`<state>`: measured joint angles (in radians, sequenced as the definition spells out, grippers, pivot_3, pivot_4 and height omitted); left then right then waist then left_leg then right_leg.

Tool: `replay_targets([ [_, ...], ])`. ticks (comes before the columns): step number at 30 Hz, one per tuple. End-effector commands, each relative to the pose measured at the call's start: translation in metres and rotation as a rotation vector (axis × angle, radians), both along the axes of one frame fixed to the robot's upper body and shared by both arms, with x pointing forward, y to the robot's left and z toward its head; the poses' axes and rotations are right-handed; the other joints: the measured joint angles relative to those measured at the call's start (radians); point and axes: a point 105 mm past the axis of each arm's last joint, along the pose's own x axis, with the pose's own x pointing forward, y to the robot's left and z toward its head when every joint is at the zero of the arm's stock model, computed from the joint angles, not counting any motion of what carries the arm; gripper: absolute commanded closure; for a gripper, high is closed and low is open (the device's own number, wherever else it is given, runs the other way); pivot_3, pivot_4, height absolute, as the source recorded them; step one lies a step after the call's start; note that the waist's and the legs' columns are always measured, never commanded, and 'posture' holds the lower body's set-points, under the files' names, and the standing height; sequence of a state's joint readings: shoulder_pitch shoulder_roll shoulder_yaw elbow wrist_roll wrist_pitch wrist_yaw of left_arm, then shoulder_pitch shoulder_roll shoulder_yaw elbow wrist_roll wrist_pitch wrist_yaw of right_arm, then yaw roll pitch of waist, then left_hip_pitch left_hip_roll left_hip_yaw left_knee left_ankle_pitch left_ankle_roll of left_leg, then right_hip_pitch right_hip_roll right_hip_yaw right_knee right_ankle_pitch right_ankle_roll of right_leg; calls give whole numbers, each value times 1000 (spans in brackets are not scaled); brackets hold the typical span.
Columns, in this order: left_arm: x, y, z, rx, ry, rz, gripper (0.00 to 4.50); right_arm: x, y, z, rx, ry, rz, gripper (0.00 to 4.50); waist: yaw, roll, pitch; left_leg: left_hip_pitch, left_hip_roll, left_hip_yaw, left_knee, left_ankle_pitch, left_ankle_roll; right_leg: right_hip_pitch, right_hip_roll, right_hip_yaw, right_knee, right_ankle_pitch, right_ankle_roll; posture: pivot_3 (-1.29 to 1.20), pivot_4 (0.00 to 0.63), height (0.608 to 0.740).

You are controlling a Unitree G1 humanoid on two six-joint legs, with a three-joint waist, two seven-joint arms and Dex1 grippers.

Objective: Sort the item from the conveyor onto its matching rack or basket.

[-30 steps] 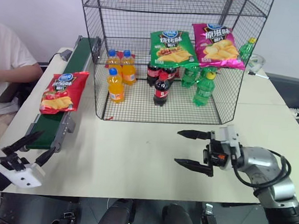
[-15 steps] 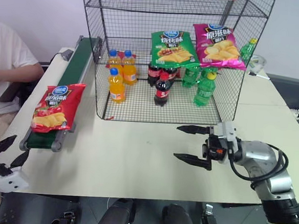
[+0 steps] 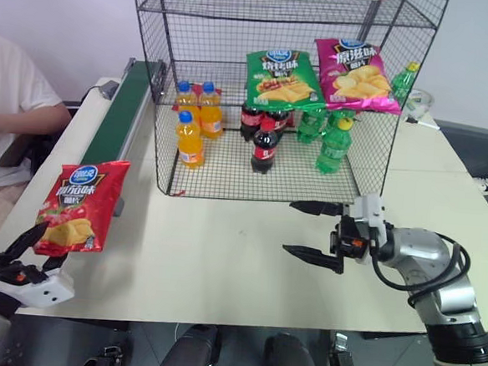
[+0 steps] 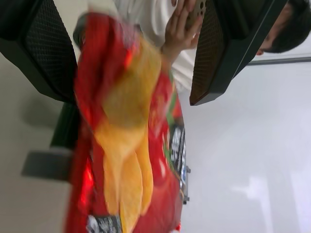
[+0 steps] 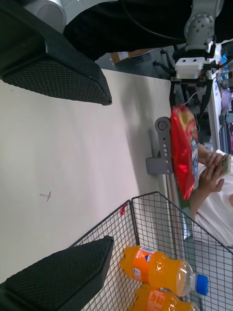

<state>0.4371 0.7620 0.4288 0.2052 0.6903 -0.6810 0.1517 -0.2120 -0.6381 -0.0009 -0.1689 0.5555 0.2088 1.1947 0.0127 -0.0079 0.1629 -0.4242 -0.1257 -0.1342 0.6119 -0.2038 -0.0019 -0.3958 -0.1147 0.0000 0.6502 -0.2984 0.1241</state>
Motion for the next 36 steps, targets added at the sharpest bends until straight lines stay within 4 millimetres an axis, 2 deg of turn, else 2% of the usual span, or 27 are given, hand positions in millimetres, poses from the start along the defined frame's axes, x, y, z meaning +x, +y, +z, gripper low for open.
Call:
replay_targets([
  [1,7,-3,9,4,-47,-7,956,2,-1,10,15,-54,-10,0,0,0,0,0,0,0,0,0,0,0,0,0,0,0,0,0,150,740],
  [5,10,-1,11,-4,-56,7,956,4,-5,9,6,-61,-27,0,0,0,0,0,0,0,0,0,0,0,0,0,0,0,0,0,150,740],
  [6,10,-1,10,-10,-55,11,1181,3,-5,9,5,-61,-29,0,0,0,0,0,0,0,0,0,0,0,0,0,0,0,0,0,150,740],
  [8,11,-1,9,-20,-54,15,1765,3,-8,8,0,-63,-34,0,0,0,0,0,0,0,0,0,0,0,0,0,0,0,0,0,150,740],
  [13,16,-3,10,-21,-69,13,4252,3,-11,6,-4,-66,-42,0,0,0,0,0,0,0,0,0,0,0,0,0,0,0,0,0,150,740],
  [14,16,-5,11,-23,-70,6,4447,2,-11,6,-4,-66,-42,0,0,0,0,0,0,0,0,0,0,0,0,0,0,0,0,0,150,740],
  [17,19,-9,18,-30,-96,-6,4447,2,-12,7,4,-74,-45,0,0,0,0,0,0,0,0,0,0,0,0,0,0,0,0,0,150,740],
  [19,22,-12,29,-29,-136,-15,4447,2,-12,9,19,-84,-55,0,1,0,0,0,0,0,0,0,0,0,0,0,0,0,0,0,150,740],
  [24,31,-21,71,-2,-262,-40,4447,10,-16,21,84,-179,-145,0,0,0,0,0,0,0,1,0,0,0,0,0,1,0,0,0,150,740],
  [26,36,-31,104,32,-347,-72,4447,13,-16,28,129,-229,-201,0,0,0,0,0,0,0,1,0,0,0,1,0,1,0,0,0,150,740],
  [29,39,-44,133,60,-418,-113,4447,18,-19,36,157,-314,-279,0,0,0,0,0,0,0,1,0,0,0,1,0,1,0,0,0,150,740],
  [36,51,-91,156,56,-470,-265,4447,32,-25,50,227,-429,-448,0,-1,1,0,2,0,0,0,2,1,0,2,0,3,1,1,0,150,740],
])
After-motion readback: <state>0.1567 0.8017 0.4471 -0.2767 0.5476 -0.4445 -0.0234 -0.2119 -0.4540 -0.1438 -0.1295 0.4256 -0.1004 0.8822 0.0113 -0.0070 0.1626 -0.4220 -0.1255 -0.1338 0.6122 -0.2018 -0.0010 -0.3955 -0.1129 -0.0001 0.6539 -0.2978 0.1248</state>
